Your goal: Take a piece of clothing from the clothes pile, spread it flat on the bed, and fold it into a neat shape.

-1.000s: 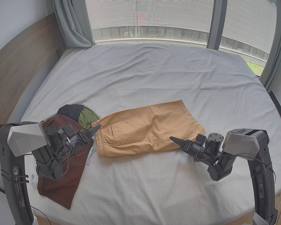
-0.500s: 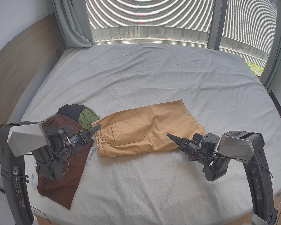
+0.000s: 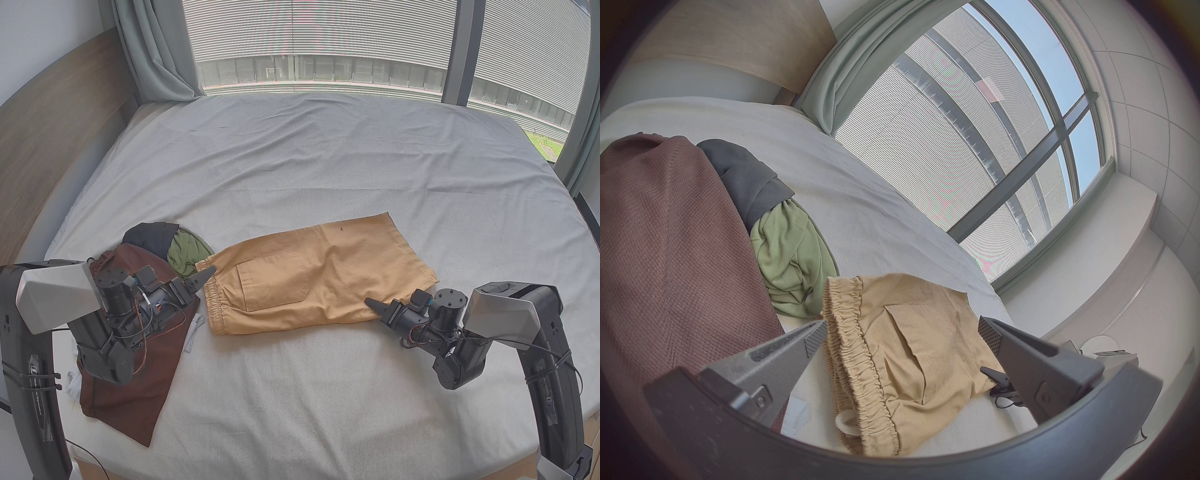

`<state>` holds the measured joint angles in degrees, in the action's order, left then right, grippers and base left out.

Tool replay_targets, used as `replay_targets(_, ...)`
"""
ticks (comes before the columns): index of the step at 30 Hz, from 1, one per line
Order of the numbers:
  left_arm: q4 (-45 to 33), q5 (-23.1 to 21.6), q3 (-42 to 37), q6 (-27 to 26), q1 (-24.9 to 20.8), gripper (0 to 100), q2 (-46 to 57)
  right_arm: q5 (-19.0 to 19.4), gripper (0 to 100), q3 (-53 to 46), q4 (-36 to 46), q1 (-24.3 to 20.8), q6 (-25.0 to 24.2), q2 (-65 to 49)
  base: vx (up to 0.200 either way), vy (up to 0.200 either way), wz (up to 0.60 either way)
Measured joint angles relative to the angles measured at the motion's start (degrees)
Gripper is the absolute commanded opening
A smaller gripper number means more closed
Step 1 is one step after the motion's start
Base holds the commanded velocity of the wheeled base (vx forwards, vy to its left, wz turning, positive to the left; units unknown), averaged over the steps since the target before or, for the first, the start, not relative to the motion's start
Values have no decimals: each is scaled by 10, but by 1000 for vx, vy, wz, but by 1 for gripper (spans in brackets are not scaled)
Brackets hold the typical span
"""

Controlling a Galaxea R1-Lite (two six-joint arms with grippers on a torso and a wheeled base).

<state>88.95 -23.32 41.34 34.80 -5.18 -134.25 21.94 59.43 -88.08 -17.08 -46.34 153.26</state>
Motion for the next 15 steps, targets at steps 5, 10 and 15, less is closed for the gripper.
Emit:
replay_targets(5,0,-21,-3,-2,1,100,1,0,0,-31,-1,0,2,-8,0,0,0)
replay_targets(10,0,-42,-5,-5,2,100,2,-1,0,-77,-1,-1,5,-27,0,0,0)
replay_targets(15,0,-50,-8,-6,4,100,5,-1,0,-123,-1,-3,18,-49,0,0,0)
